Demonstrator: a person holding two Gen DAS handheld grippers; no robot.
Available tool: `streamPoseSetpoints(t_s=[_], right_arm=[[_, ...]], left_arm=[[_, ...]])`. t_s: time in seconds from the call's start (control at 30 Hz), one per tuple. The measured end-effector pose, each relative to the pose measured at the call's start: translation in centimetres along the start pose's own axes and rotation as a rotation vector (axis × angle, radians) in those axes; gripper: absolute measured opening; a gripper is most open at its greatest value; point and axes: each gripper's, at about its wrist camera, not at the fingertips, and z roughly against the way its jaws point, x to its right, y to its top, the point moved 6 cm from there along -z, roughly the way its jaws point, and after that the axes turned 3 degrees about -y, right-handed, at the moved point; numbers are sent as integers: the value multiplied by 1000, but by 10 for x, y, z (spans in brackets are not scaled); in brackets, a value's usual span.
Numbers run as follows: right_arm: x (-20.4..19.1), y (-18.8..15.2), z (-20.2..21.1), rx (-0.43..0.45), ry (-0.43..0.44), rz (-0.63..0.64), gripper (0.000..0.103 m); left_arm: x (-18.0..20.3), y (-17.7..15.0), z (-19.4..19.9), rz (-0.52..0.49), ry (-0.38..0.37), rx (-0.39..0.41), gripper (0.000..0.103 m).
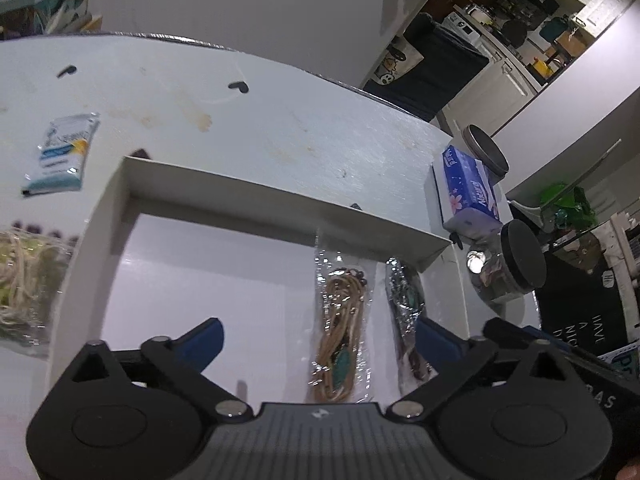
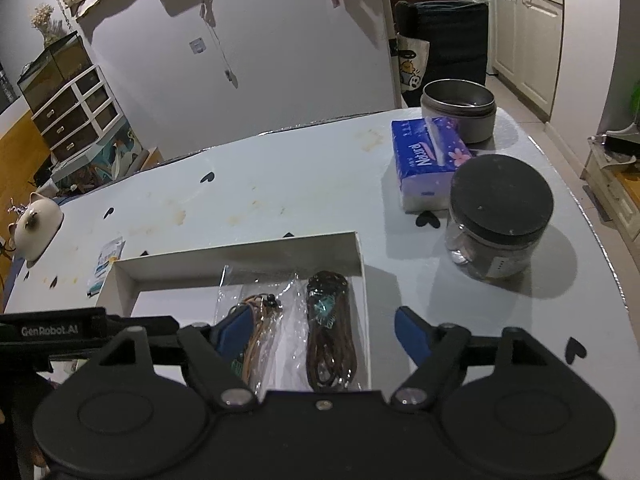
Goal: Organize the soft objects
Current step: 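Open both tools and withdraw them toward the remaining bags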
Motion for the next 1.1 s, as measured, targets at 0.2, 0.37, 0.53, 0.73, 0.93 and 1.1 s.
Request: streamPoseSetpoints(t_s=[0.2, 0.37, 0.53, 0.73, 0.93, 1.1], right_arm=[[-4, -7, 13, 11, -16, 26, 96], [-12, -11, 27, 43, -11, 38, 103], [-19, -16, 37, 64, -25, 47, 103], [-28, -25, 46, 74, -58, 63, 103], [-45, -36, 52, 79, -89, 59, 103], [-70, -39, 54, 86, -103, 63, 103]], left_arm=[[-4, -6, 17, -44, 43, 17, 103], [-5, -12, 34, -92, 66, 49, 103], [-7, -18, 54, -128, 88, 93, 103], [-22, -23, 73, -125, 106, 120, 103], [-51, -26, 96, -115, 124, 149, 103], [-78, -22, 115, -109, 131, 164, 103]])
